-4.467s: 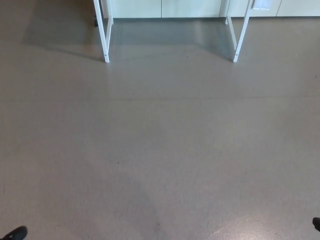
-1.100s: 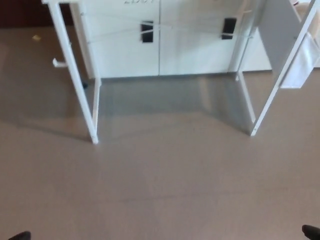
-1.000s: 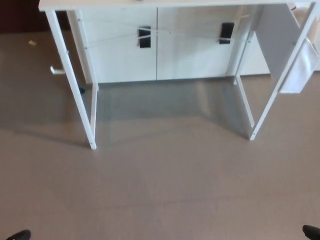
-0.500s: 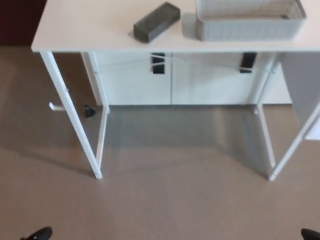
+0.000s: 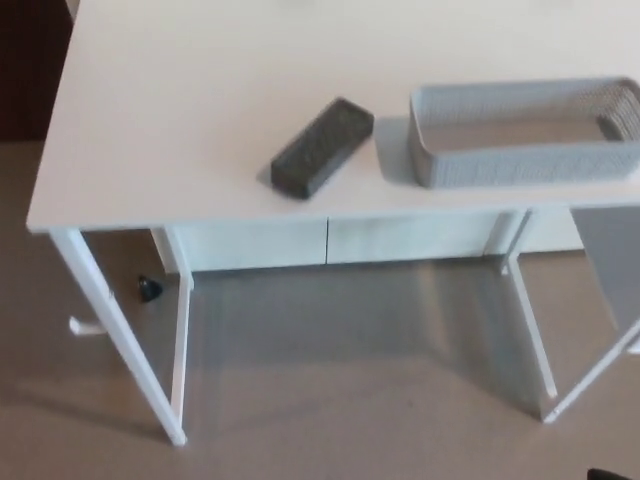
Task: The robot walks towards a desk on which an eraser is kept on the left hand side and a container is kept on the right hand side. The robot picks up the eraser using its left hand and places it in the container.
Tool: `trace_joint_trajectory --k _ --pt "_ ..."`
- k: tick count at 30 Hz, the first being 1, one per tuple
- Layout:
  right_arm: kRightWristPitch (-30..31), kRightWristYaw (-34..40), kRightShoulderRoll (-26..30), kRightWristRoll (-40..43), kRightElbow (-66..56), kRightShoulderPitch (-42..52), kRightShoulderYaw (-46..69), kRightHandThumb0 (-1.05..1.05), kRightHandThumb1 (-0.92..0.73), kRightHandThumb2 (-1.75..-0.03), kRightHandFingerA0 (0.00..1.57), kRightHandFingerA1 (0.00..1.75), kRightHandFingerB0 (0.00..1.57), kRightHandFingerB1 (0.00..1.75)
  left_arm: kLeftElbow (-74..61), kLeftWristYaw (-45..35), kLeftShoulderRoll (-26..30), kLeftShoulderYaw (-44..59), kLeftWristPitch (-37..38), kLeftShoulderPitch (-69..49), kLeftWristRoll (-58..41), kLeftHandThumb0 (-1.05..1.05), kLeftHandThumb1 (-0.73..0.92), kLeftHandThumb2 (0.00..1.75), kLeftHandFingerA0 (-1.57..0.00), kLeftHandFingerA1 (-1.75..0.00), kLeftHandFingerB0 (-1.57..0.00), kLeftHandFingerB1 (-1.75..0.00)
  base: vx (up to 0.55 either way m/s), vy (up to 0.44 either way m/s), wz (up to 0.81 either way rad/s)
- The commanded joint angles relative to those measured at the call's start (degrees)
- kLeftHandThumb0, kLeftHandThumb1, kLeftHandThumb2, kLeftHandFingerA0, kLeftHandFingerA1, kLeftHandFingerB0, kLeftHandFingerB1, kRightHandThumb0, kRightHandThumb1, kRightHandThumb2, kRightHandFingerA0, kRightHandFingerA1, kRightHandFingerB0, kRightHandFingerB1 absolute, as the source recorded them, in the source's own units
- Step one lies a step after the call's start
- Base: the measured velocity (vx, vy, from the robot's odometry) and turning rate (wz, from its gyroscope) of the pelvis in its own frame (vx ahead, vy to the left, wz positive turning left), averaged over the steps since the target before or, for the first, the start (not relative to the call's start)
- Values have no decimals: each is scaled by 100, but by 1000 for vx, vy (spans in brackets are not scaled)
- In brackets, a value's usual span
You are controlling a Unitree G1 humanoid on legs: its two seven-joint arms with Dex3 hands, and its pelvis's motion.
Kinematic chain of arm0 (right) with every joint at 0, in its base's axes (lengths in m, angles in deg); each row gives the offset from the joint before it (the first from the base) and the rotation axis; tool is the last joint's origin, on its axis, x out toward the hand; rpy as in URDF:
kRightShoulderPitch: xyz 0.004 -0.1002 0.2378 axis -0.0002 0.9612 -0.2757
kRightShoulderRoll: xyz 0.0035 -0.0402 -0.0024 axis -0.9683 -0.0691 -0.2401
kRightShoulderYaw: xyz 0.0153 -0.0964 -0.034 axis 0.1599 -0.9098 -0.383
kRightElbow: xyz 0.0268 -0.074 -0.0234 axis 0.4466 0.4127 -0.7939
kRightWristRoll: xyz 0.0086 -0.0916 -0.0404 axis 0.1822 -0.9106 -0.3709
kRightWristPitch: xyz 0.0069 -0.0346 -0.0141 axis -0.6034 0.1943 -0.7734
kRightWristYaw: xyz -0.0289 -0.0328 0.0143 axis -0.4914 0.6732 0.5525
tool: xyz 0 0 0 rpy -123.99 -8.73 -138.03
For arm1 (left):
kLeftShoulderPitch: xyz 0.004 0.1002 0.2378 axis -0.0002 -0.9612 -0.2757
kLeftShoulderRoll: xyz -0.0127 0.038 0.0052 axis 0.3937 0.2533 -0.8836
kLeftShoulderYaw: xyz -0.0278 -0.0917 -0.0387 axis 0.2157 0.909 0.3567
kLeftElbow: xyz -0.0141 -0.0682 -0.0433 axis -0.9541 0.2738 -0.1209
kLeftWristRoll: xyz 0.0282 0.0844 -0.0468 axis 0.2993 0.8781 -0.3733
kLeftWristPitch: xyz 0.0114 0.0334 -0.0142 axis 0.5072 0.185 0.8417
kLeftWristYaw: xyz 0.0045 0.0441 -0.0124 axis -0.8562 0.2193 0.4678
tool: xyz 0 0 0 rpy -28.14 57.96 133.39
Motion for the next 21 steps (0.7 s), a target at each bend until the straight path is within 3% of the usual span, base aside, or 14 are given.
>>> trace_joint_trajectory --k 1,14,21 --pt "-231 -30 15 34 30 35 30 -28 -61 -59 59 48 34 37 137 165 65 -67 523 -57 245 -51 48 77 -47 -49 -36 -44 206 57 13" --pt "-339 -31 30 -32 110 64 -42 -28 -62 -59 59 48 33 36 103 207 183 -275 627 -125 425 -55 47 77 -48 -49 -36 -45 241 -133 2" --pt "-347 -23 33 -59 70 119 -102 -28 -63 -59 58 48 33 36 10 198 202 -536 793 -308 612 -55 47 78 -51 -50 -37 -45 74 44 -8"
